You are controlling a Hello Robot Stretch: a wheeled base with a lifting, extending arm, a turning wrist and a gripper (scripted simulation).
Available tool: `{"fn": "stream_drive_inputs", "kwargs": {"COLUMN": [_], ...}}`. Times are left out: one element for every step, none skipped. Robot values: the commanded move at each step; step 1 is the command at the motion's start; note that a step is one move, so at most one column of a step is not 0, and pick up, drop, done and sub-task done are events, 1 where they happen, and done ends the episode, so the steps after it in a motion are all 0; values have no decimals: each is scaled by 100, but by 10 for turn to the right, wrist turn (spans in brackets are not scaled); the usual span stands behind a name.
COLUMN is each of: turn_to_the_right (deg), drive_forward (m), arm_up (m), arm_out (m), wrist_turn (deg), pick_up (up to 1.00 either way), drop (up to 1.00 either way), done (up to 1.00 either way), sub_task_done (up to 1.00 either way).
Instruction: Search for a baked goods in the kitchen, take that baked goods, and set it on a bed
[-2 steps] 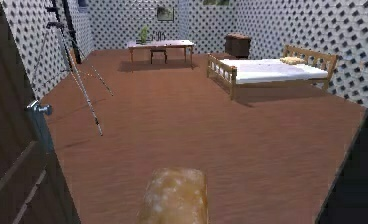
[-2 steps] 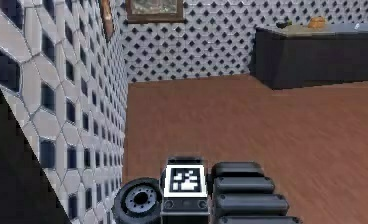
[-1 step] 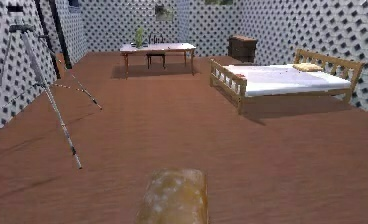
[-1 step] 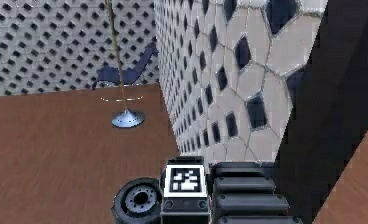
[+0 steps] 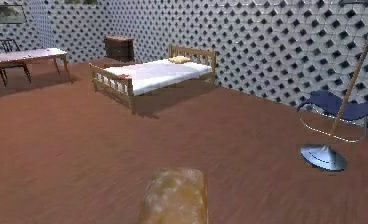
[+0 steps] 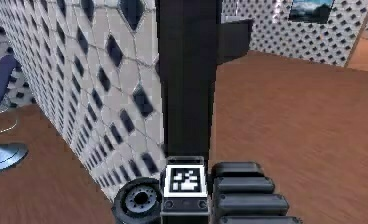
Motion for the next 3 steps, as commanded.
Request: {"fn": "stream_drive_inputs", "kwargs": {"turn_to_the_right": [0,30,0], "drive_forward": [100,0,100], "arm_up": [0,0,0], "arm_out": [0,0,0], "wrist_turn": [0,0,0], "pick_up": [0,0,0], "drop": [0,0,0], "done": [0,0,0], "sub_task_done": [0,0,0]}}
